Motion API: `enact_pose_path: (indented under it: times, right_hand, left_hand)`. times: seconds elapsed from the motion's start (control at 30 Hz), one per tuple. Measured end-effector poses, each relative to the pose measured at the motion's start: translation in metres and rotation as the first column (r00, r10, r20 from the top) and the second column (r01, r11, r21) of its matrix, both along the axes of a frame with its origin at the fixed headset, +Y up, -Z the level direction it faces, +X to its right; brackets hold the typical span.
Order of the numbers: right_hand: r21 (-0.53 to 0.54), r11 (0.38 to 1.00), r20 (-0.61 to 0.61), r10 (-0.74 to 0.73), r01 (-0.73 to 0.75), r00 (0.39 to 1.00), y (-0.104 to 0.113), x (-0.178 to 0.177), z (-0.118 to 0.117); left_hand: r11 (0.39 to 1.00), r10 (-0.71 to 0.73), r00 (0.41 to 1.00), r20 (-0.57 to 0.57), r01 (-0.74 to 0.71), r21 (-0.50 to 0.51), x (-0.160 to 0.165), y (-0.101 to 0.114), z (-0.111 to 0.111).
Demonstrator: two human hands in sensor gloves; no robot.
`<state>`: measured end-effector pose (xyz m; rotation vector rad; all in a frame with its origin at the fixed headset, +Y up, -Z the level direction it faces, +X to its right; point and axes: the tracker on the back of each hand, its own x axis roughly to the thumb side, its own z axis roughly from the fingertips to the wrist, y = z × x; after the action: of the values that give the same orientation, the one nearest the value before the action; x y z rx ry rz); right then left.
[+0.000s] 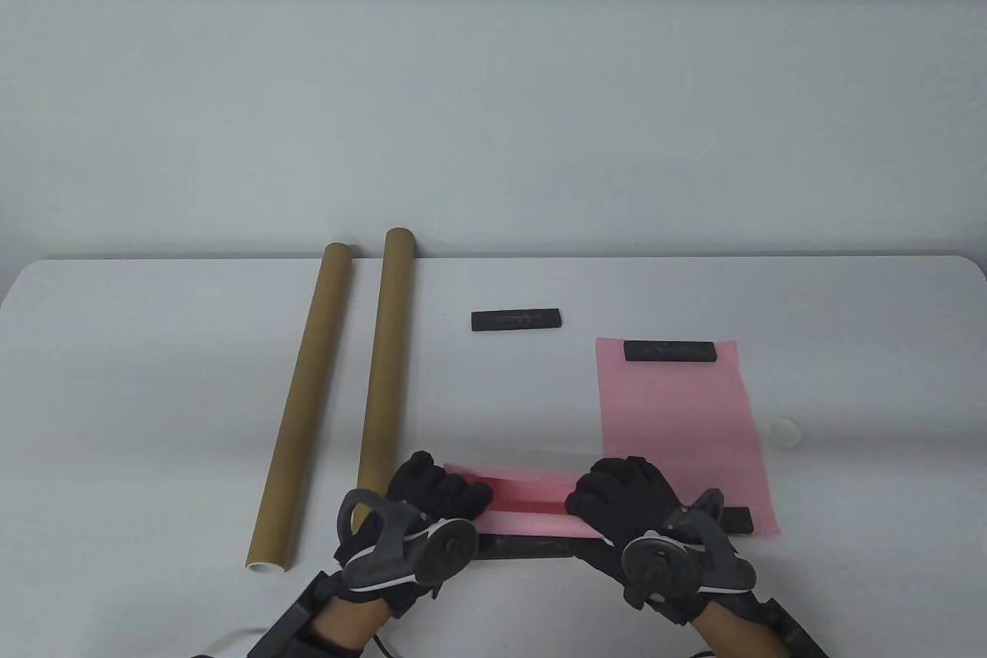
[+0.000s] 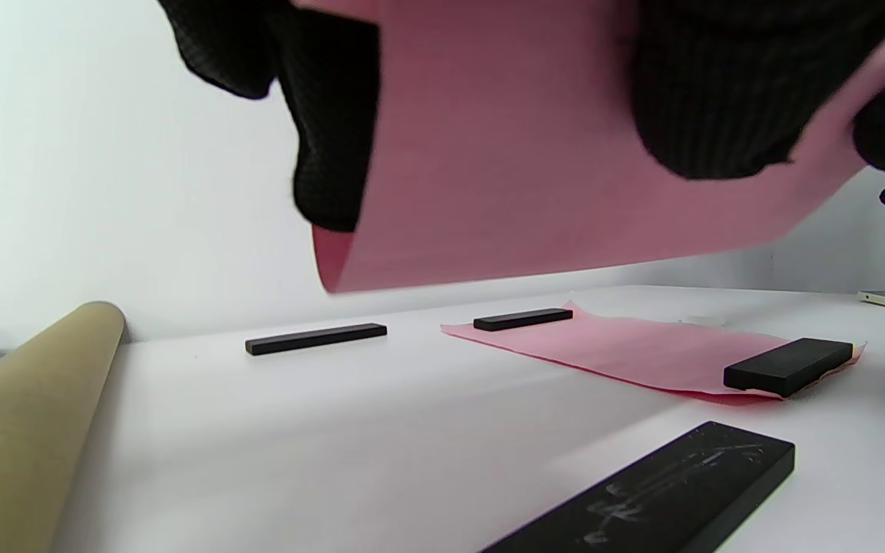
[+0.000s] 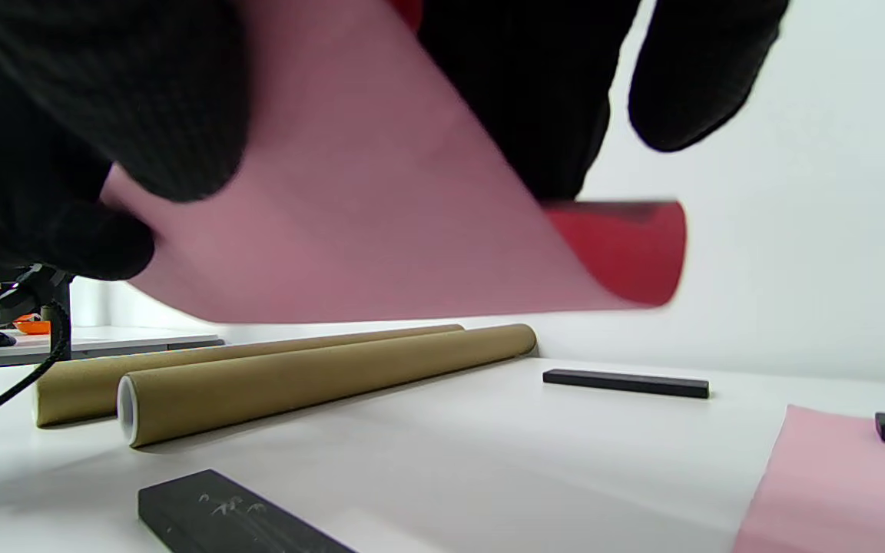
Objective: Roll up papers and store in mailing tubes
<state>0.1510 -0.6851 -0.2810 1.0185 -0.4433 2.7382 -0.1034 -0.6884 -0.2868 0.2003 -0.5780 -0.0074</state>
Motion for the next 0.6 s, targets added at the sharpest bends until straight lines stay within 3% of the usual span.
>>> enact_pose_path:
  times: [0.2,0.4,0.6]
  right_hand:
    - [-0.058,0.997,-0.006,-0.046,0.046,0.999,0.0005,0.0034,-0.0032]
    - [0.020,1.000,-0.004,0.008,-0.008,1.000,0.0010,-0.0002,0.0019]
    - [-0.014,1.000,-0.013,-0.012,0.011,1.000,0.0002,0.0007,-0.0002]
  left_hand:
    - [0.999,-0.005,1.000,0.026,0.004,0.054,0.0022,0.0033,0.0046]
    - [1.000,0.023,1.000,0.015,-0.023,-0.019,-0.0018,0.0012,-0.0009]
    - [0.999,-0.005,1.000,0.008,0.005,0.037,0.0008,0.0025,0.0027]
